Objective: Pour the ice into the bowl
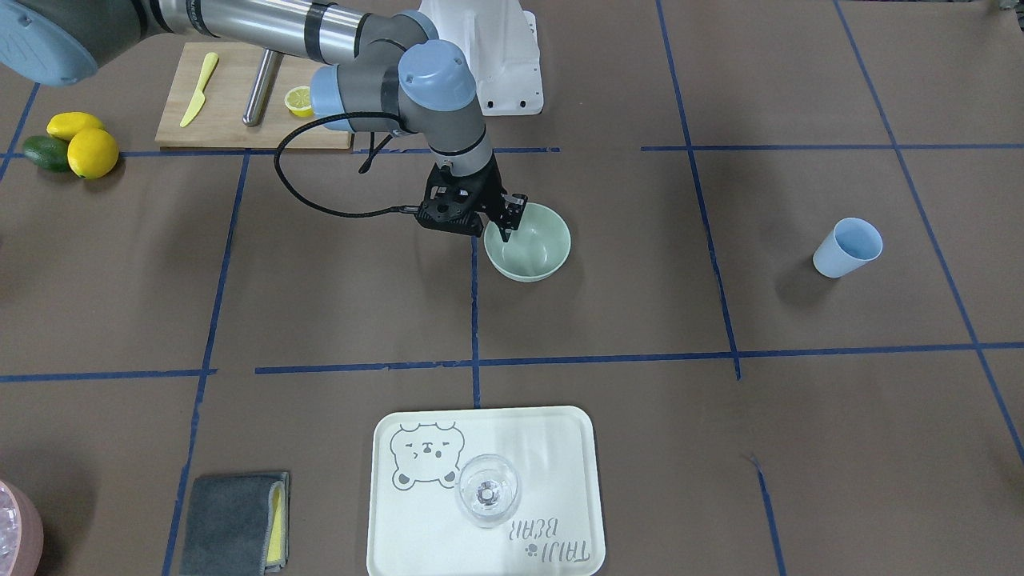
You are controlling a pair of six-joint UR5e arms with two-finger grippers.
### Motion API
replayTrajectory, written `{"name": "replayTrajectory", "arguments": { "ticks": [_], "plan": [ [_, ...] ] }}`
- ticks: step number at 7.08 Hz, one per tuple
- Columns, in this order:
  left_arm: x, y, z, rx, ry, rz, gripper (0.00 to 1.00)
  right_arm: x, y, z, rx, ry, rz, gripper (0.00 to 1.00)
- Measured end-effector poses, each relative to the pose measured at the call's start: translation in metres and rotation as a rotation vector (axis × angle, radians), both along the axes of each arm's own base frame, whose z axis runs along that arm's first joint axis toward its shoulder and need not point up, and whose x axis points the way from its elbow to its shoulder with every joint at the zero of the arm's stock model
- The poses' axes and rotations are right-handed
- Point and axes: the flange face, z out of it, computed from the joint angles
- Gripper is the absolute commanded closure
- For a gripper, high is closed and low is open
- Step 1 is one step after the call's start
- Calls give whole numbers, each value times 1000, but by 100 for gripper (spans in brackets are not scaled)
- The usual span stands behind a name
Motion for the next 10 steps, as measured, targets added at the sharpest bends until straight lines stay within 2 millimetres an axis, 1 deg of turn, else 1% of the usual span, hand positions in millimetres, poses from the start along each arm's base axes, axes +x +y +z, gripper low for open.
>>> {"name": "replayTrajectory", "arguments": {
  "ticks": [1,2,3,4,5,6,7,8,9,10],
  "plan": [
    [8,-2,-1,20,0,16,0,36,-6,-2,3,-37,7,0],
    [21,-4,-5,52,1,30,0,85,-19,4,-10,-74,13,0],
    [49,-5,-13,46,17,20,0,145,-37,23,-23,-95,10,0],
    [96,-4,-27,31,24,15,0,200,-52,50,-13,-93,-6,0],
    [144,2,-40,71,12,23,0,243,-64,81,16,-73,-28,0],
    [171,7,-53,136,21,19,0,273,-72,108,44,-48,-45,0],
    [179,22,-56,184,62,-10,0,294,-76,130,62,-24,-53,0],
    [169,52,-44,227,111,-71,0,307,-77,145,78,-6,-60,0],
    [160,83,-25,276,115,-138,0,315,-78,154,89,7,-63,0],
    [166,103,-8,298,73,-196,0,322,-80,158,93,12,-59,0]
  ]
}}
